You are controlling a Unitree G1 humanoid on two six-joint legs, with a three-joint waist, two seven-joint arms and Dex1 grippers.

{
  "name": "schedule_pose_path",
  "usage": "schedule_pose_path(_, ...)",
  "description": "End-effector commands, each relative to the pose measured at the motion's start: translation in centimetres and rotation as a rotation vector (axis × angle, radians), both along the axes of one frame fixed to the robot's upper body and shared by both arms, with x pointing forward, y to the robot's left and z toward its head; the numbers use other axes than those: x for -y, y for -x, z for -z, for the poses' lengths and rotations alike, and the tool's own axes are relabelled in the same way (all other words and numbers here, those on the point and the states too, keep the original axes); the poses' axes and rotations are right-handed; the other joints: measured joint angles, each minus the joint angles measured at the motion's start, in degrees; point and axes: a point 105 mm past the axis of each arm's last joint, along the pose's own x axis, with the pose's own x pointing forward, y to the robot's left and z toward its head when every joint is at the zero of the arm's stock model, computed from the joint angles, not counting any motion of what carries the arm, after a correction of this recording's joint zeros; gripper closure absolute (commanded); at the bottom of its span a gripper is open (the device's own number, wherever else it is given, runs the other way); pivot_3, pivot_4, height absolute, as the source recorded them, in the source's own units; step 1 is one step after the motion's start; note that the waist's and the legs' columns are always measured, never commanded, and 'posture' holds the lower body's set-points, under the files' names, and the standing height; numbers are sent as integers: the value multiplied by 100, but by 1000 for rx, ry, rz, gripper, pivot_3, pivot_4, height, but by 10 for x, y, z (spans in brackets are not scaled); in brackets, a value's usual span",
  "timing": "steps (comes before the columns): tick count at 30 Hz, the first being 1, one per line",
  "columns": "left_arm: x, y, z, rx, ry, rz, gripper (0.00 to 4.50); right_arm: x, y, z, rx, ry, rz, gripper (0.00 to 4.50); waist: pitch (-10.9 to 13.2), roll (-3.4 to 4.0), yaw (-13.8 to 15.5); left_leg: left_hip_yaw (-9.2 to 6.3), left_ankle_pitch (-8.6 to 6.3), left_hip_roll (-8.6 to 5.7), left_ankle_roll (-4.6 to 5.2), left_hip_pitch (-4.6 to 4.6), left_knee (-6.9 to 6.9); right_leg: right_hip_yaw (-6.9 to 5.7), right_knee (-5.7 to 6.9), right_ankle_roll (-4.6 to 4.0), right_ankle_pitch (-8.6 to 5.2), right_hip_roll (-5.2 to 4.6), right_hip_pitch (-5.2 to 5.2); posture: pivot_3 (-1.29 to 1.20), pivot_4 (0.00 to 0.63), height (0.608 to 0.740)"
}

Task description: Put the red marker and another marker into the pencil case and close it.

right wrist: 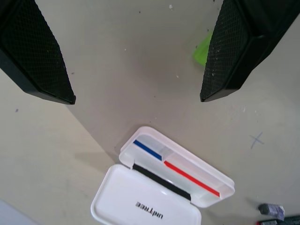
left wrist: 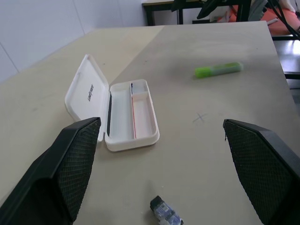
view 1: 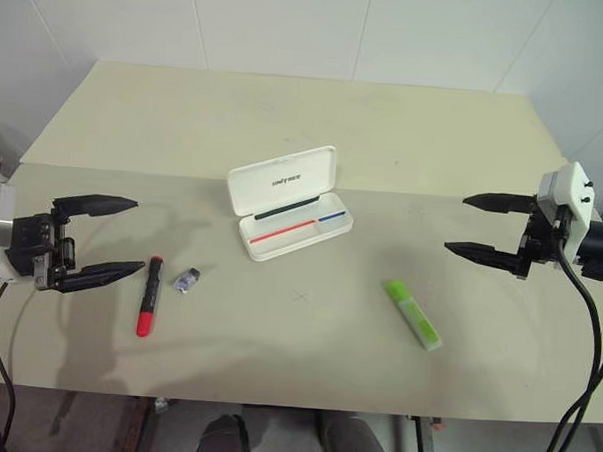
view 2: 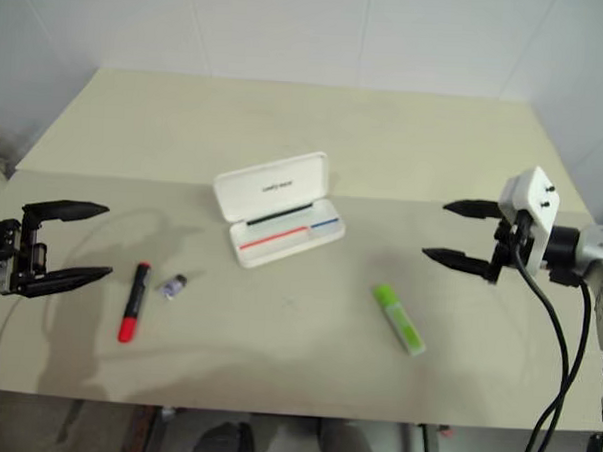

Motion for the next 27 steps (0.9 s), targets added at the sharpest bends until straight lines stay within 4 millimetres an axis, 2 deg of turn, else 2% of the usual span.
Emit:
schedule_pose_path(1, 2, -1, -9, 25, 22, 22, 7, -6, 6, -19, 95, -38, -20, 0, 0, 0, 0, 0, 0, 0, 0, 0, 4, 0, 5, 0, 0, 1, 0, 0, 150, 740)
schedule_pose_path(7, 19, -4, -3, 9, 65, 85, 7, -20, 13, -17, 111, -97, -47, 0, 0, -1, 9, -8, 1, -1, -1, 0, 19, 0, 26, 1, 0, 3, 0, 0, 150, 740)
schedule_pose_path(12, 36, -16, 2, 12, 77, 142, 7, -33, 18, -14, 81, -108, -76, 0, 0, -1, 15, -11, 2, -1, -2, -1, 23, -1, 30, 3, 1, 4, 0, 0, 150, 740)
schedule_pose_path(15, 61, -24, 2, 23, 105, 195, 7, -34, 22, -7, 61, -122, -71, 0, 1, -4, 28, -15, 2, -2, -2, 0, 27, -2, 29, 5, 2, 3, 8, 0, 150, 740)
schedule_pose_path(19, 81, -35, 13, -6, 84, 188, 7, -38, 26, 1, 30, -141, -60, 0, 2, -7, 49, -20, 2, -4, -2, -1, 27, -1, 24, 10, 4, 4, 12, 0, 150, 740)
schedule_pose_path(20, 91, -37, 15, -21, 87, 201, 7, -36, 27, 3, 38, -139, -56, 0, 2, -7, 51, -20, 1, -4, -2, -1, 27, -1, 24, 10, 4, 4, 13, 0, 150, 740)
schedule_pose_path(24, 123, -64, 13, -26, 106, 179, 7, -34, 28, 11, 37, -142, -22, 0, 4, -10, 87, -24, 2, -5, -1, -1, 38, -1, 25, 17, 8, 5, 20, 0, 150, 740)
schedule_pose_path(27, 143, -76, 11, 2, 78, 193, 7, -32, 28, 16, 37, -146, 3, 0, 5, -12, 142, -31, 3, -10, 2, 0, 50, 0, 24, 24, 12, 6, 31, 0, 150, 740)
